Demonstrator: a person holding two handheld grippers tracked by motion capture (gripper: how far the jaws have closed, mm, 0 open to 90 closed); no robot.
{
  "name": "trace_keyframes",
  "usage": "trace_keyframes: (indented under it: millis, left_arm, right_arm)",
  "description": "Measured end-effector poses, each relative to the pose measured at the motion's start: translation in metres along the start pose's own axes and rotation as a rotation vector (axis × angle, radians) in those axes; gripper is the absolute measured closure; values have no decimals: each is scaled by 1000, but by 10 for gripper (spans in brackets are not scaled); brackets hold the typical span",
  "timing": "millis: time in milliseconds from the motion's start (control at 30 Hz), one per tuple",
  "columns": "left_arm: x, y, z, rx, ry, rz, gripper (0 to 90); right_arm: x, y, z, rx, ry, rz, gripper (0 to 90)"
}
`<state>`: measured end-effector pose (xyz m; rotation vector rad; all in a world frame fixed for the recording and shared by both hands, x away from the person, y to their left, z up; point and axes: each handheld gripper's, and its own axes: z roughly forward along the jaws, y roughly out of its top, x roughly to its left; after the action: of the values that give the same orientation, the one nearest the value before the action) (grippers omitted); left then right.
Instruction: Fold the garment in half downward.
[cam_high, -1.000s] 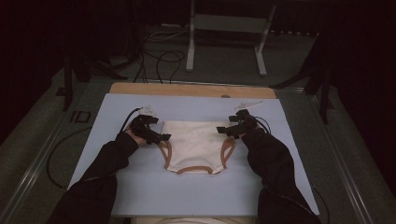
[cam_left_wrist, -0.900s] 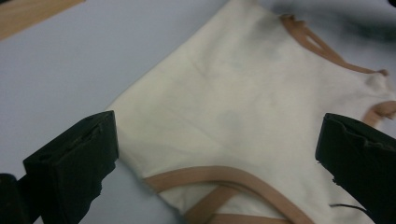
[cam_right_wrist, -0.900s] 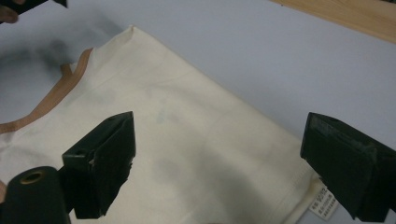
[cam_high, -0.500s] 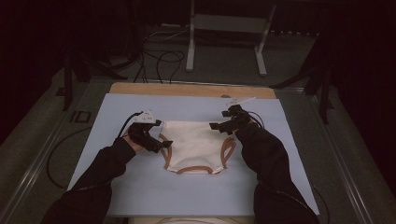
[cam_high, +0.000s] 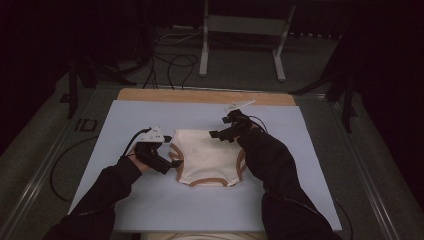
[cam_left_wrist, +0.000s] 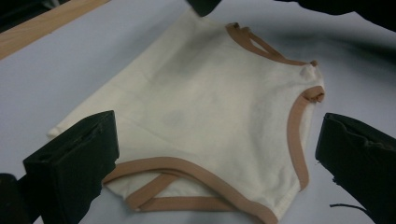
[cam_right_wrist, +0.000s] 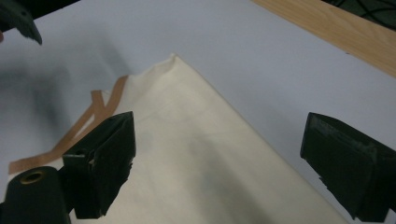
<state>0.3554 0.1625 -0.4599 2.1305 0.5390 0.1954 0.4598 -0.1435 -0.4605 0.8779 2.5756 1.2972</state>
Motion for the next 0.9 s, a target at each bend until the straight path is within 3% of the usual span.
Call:
trace_keyframes:
  millis: [300, 467, 633, 767, 833, 900]
  left_arm:
    - [-14, -6, 5, 21, -32, 33, 1]
    - [-21, -13, 7, 17, -30, 49, 1]
    - [-26, -18, 13, 56, -15, 74, 1]
    - [-26, -22, 16, 47, -38, 67, 1]
    - [-25, -23, 18, 72, -75, 54, 1]
    - [-26, -26, 21, 85, -78, 55, 22]
  right_arm:
    - [8, 7, 18, 11, 20, 3, 105]
    - [13, 9, 30, 16, 34, 9, 105]
    - [16, 14, 39, 26, 39, 9, 105]
    - [19, 18, 46, 38, 44, -4, 106]
    - [20, 20, 50, 38, 48, -9, 106]
    - [23, 22, 54, 46, 53, -9, 106]
